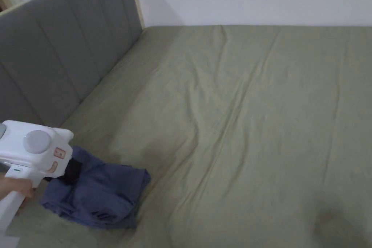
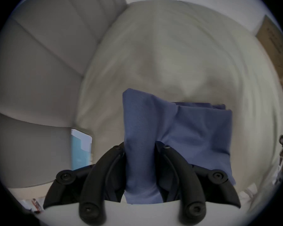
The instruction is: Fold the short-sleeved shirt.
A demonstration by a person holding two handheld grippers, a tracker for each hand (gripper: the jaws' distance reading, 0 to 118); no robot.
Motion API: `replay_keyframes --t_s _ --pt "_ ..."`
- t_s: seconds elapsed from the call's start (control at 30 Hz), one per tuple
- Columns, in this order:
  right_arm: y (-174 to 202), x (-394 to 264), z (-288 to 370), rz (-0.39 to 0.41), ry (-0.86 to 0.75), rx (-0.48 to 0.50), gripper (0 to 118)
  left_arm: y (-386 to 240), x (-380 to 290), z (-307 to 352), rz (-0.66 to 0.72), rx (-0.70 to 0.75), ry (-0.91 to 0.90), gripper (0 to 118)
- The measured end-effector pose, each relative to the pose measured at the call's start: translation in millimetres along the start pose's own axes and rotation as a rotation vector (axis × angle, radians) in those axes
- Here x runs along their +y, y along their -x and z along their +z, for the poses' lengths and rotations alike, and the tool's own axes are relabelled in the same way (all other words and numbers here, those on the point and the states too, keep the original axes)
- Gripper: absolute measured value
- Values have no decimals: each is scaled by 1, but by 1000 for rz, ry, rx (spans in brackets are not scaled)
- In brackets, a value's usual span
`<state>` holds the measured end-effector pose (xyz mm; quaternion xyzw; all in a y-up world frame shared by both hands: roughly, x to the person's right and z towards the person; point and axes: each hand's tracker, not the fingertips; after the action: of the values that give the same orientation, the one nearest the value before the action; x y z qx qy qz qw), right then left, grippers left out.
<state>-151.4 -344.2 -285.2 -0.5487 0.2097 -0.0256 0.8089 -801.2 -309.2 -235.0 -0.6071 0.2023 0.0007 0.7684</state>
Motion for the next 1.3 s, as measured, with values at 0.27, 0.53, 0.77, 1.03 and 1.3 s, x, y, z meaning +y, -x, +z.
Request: replay_keyframes --t_s 0.27,0.53,0.77,1.03,1.3 --pt "3 -3 -15 43 43 -22 6 10 -8 3 75 154 -66 97" --pt "3 -7 -9 60 36 1 6 -55 -43 82 168 -99 -304 0" --pt "-4 -7 12 45 -27 44 6 -143 -76 154 92 -117 -489 0" --pt "-19 -7 63 5 -241 95 6 -234 -134 237 162 -69 -822 0" --pt "-5 5 140 109 -588 -54 6 -304 -157 296 100 -21 -1037 0"
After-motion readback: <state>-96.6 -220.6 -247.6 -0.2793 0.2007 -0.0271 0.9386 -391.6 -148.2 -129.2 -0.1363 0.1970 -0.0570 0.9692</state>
